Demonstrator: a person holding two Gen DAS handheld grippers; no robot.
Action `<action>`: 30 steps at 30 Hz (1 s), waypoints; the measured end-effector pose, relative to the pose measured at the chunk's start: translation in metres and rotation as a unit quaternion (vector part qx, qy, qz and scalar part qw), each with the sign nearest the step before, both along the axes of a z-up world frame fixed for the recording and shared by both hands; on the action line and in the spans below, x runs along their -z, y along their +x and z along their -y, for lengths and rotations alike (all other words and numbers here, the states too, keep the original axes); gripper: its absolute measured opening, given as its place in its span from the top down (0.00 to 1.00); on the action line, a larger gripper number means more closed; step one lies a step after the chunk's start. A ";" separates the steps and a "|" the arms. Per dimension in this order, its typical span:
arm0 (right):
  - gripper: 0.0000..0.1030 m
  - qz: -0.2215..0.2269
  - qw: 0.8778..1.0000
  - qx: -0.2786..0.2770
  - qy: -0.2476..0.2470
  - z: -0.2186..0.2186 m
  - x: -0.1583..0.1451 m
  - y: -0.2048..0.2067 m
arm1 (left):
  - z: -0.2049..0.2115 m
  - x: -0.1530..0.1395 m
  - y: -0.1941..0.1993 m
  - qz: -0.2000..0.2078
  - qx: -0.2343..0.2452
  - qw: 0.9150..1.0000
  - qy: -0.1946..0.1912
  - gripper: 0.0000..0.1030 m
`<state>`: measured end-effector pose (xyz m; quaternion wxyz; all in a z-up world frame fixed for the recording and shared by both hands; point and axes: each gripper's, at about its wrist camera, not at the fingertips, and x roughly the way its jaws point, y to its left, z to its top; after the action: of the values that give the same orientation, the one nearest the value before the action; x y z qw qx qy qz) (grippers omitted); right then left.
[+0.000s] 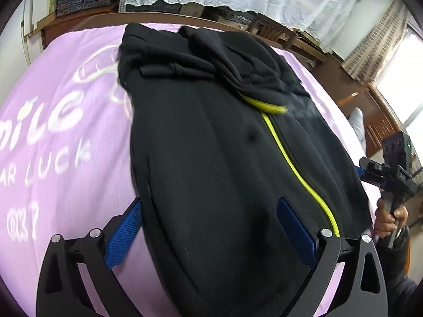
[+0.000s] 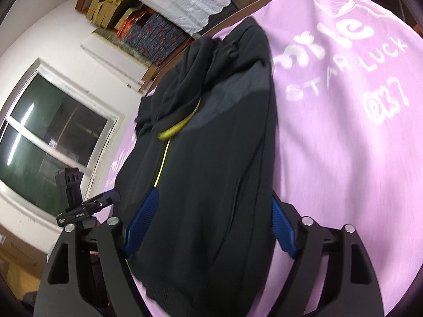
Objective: Fold large clothes
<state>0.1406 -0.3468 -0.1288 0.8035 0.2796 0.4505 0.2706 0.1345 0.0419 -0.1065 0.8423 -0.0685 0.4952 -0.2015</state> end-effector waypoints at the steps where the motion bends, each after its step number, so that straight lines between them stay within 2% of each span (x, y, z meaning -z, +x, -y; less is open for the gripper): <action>1: 0.24 -0.001 1.000 -0.005 -0.001 0.000 0.000 -0.007 | -0.001 -0.001 -0.010 -0.006 0.008 1.000 -0.017 0.04; 6: 0.26 0.002 0.999 -0.031 -0.015 -0.006 -0.003 -0.045 | -0.002 0.000 -0.042 -0.013 0.024 0.999 -0.045 0.04; 12: 0.41 0.015 0.999 -0.018 -0.041 -0.014 0.001 -0.067 | -0.002 0.001 -0.056 -0.011 0.043 0.996 -0.076 0.04; 14: 0.46 0.013 0.999 -0.011 -0.031 -0.012 0.004 -0.066 | -0.005 0.002 -0.058 -0.012 0.050 0.994 -0.092 0.04; 20: 0.49 -0.004 1.000 -0.011 0.014 -0.002 0.011 -0.058 | -0.015 0.005 -0.054 -0.024 0.046 0.988 -0.146 0.04; 30: 0.49 0.004 1.000 -0.014 0.002 -0.008 0.009 -0.056 | -0.007 0.004 -0.060 -0.008 0.047 0.991 -0.126 0.17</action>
<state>0.0849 -0.3390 -0.1375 0.8010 0.2738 0.4507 0.2833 0.0744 0.0489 -0.1103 0.8126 -0.1519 0.4754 -0.3010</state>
